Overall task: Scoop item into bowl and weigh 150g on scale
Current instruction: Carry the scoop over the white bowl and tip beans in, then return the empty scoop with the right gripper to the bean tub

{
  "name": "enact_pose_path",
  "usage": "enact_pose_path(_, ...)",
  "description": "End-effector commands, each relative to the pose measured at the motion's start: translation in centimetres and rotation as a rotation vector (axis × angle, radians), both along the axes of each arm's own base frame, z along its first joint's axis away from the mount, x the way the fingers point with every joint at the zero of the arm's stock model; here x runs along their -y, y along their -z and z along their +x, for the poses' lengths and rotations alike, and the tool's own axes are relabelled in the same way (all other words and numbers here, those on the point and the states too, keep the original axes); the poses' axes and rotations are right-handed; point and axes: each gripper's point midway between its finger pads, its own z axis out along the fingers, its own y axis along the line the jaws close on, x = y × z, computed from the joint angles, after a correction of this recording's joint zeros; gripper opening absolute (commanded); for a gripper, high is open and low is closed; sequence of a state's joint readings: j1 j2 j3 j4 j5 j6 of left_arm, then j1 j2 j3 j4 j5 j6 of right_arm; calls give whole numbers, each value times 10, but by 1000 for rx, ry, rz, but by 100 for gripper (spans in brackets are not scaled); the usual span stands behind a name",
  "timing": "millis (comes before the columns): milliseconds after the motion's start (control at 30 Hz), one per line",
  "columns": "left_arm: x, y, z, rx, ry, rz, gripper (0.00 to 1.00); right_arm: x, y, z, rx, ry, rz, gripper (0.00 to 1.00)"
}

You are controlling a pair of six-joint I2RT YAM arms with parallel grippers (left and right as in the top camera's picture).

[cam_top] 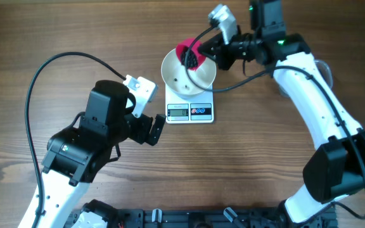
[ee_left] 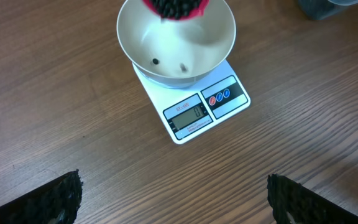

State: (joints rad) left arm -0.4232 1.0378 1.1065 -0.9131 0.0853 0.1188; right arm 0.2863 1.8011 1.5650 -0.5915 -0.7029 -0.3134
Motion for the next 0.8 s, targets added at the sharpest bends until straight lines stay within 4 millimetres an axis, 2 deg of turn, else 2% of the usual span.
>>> enact_pose_path(0,2,-7,1,17,11,-14,100,-2,-1,2,101,27,-131,4)
enact_pose_path(200,2,-7,1,17,12,-14,100,-6,3,4,138,82,-227,4)
enact_pose_path(400,2,-7,1,17,11,-14,100,-6,-28,-3,232,80,-227,4)
enact_pose_path(533,2,-7,1,17,12,-14,100,-12,-22,-21,275,-36,-300,4)
enact_pose_path(633,2,-7,1,17,12,-14,100,-10,-25,-13,269,38,-296,4)
enact_pose_path(733,2,-7,1,17,11,-14,100,-14,-18,-23,321,-67,-360,4)
enact_pose_path(767,2,-7,1,17,12,-14,100,-14,-21,-18,311,-22,-347,4)
